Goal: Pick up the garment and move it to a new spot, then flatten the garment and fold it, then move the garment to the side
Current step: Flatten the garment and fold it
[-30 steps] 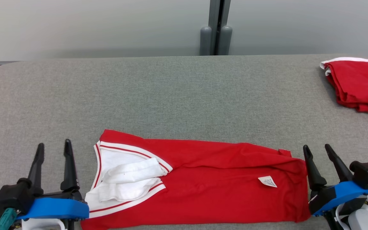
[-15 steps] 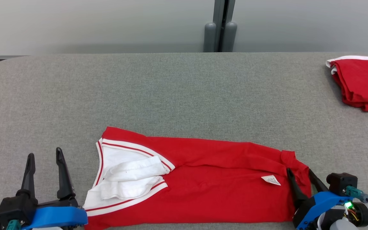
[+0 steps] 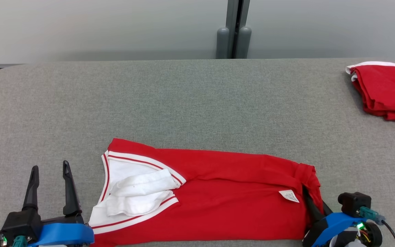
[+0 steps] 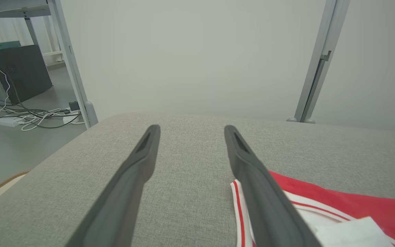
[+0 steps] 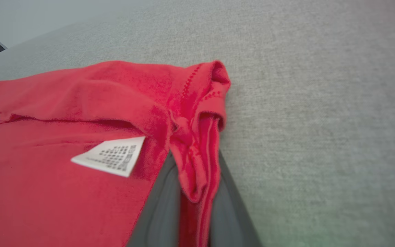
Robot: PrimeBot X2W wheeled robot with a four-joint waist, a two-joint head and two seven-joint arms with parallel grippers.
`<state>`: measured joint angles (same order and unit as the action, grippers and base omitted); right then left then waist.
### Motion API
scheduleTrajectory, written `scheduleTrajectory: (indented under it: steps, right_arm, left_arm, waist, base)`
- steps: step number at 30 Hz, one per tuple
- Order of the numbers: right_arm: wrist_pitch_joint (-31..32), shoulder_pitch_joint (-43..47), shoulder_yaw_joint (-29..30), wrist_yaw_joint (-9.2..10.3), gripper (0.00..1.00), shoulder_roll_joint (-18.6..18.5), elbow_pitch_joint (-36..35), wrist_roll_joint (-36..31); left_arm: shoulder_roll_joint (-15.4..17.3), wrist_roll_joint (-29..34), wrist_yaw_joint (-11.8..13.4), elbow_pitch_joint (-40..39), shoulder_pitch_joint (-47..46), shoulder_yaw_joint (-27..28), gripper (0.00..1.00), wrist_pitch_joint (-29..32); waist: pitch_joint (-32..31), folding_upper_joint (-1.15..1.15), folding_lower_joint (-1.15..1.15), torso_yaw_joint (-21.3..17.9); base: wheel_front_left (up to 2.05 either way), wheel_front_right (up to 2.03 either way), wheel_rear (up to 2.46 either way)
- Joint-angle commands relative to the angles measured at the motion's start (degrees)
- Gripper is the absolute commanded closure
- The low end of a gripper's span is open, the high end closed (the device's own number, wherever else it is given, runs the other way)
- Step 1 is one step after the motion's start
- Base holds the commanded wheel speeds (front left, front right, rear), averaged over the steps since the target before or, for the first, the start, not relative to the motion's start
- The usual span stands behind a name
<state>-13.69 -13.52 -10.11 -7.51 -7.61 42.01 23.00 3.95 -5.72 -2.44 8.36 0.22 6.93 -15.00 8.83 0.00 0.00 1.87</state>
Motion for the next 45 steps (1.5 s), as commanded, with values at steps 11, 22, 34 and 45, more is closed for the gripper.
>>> scheduleTrajectory:
  steps: [11, 22, 34, 45]
  right_arm:
    - [-0.7, -0.6, 8.1, 0.05, 1.00, -10.7, -0.8, 1.9]
    - [3.8, -0.4, 8.1, 0.01, 1.00, -11.8, -6.5, 1.6]
    - [8.4, 1.4, 1.1, 0.01, 1.00, -5.1, -18.9, 2.1]
    - [10.3, -2.0, -7.6, 0.01, 1.00, 1.8, -21.7, 2.5]
  left_arm:
    - [-0.7, 1.0, -0.8, 0.3, 1.4, 0.3, 0.00, -0.2]
    - [-1.0, 1.2, -1.5, 1.2, 1.1, 0.2, 0.00, -0.2]
    - [-1.1, 1.6, -1.8, 1.7, 0.4, -0.6, 0.00, -0.2]
    - [-1.1, 0.7, -1.5, 2.9, -1.5, -2.6, 0.00, -0.2]
  waist:
    - [-1.3, 0.00, 0.00, -1.6]
    - [-1.8, 0.00, 0.00, -2.9]
    - [-1.2, 0.00, 0.00, -2.4]
    - [-0.1, 0.00, 0.00, -0.1]
  base:
    - [0.00, 0.00, 0.00]
    - [0.00, 0.00, 0.00]
    - [0.00, 0.00, 0.00]
    - [0.00, 0.00, 0.00]
